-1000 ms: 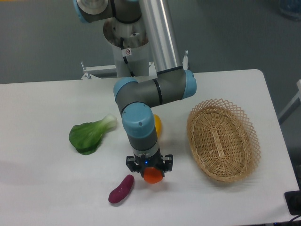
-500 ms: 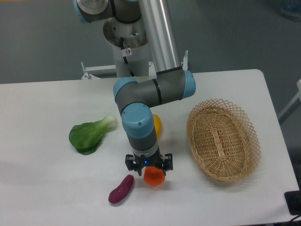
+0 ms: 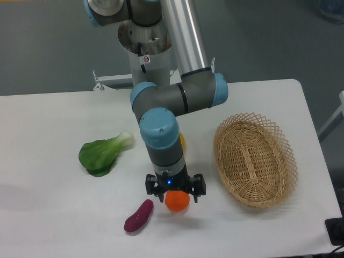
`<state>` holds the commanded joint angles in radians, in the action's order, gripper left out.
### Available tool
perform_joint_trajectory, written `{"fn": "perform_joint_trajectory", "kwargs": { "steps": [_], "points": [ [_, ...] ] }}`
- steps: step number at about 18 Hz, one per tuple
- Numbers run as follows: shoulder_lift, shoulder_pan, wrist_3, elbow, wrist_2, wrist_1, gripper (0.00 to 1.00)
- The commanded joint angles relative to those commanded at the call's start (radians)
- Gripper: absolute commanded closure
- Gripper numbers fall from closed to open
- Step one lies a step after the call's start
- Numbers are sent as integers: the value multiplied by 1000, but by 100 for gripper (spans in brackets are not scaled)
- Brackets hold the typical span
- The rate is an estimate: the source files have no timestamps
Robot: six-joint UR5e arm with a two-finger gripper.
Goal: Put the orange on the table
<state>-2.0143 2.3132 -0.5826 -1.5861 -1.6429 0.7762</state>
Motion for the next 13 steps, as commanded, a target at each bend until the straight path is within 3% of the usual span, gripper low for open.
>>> {"fn": "perform_joint_trajectory", "kwargs": {
  "steps": [2, 7, 13],
  "points": [
    [9, 5, -37, 8, 0, 8, 0],
    [22, 14, -88, 63, -2, 143, 0],
    [31, 28, -108, 63, 5, 150, 0]
  ]
}}
